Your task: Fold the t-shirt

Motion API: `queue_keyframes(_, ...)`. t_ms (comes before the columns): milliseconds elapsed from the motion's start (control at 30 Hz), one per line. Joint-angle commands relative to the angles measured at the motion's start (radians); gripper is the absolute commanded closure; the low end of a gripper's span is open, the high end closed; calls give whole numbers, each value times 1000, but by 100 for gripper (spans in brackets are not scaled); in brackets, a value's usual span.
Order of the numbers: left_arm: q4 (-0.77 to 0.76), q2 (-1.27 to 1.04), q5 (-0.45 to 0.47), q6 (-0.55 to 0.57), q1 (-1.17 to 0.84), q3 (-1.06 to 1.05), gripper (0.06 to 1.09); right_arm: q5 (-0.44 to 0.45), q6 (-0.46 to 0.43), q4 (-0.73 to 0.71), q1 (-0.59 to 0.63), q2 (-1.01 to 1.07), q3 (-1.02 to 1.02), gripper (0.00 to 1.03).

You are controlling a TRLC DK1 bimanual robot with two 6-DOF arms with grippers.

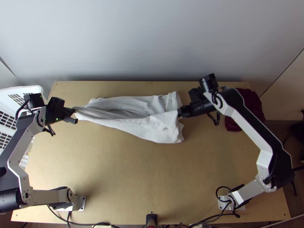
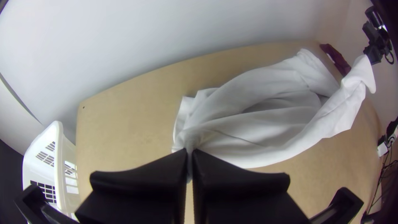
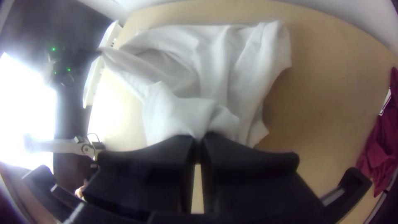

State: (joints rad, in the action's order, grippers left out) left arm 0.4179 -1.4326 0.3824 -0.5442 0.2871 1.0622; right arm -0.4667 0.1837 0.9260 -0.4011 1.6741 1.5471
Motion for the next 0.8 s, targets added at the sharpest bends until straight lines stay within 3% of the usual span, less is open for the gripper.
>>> queue_keyframes(0, -13, -98, -43, 49, -22, 101, 105, 19, 31, -6, 58, 104, 191, 100)
queue_keyframes(467, -16, -184, -57, 55, -16, 111, 105, 94, 45, -4, 51, 378, 576, 100)
queue_keyframes(767, -70, -255, -80, 56, -3, 113, 105, 128, -1, -6, 68, 544, 665, 100)
